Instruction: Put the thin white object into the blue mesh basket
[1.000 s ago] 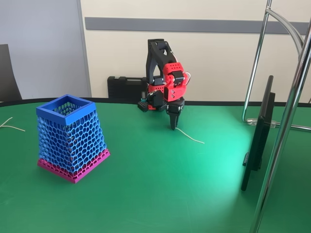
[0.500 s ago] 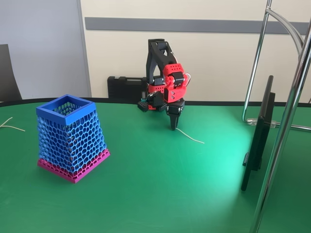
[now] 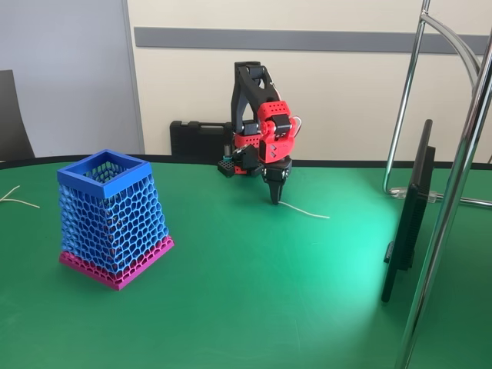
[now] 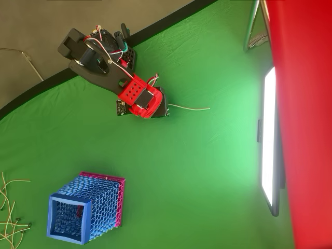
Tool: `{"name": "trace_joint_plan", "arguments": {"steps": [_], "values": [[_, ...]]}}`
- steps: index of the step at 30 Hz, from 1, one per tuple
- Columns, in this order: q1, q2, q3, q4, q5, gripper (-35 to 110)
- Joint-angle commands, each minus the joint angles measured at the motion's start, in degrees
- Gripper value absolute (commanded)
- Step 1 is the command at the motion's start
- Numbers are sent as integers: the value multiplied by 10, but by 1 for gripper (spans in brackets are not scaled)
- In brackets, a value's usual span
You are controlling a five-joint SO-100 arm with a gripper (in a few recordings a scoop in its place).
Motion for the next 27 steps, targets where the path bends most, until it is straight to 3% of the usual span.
{"name": "trace_joint_plan", "arguments": {"steps": [1, 18, 27], "values": [[6, 1, -5, -5, -3, 6], [58, 47, -20, -2, -48, 3], [142, 82, -101, 25, -97, 1]]}}
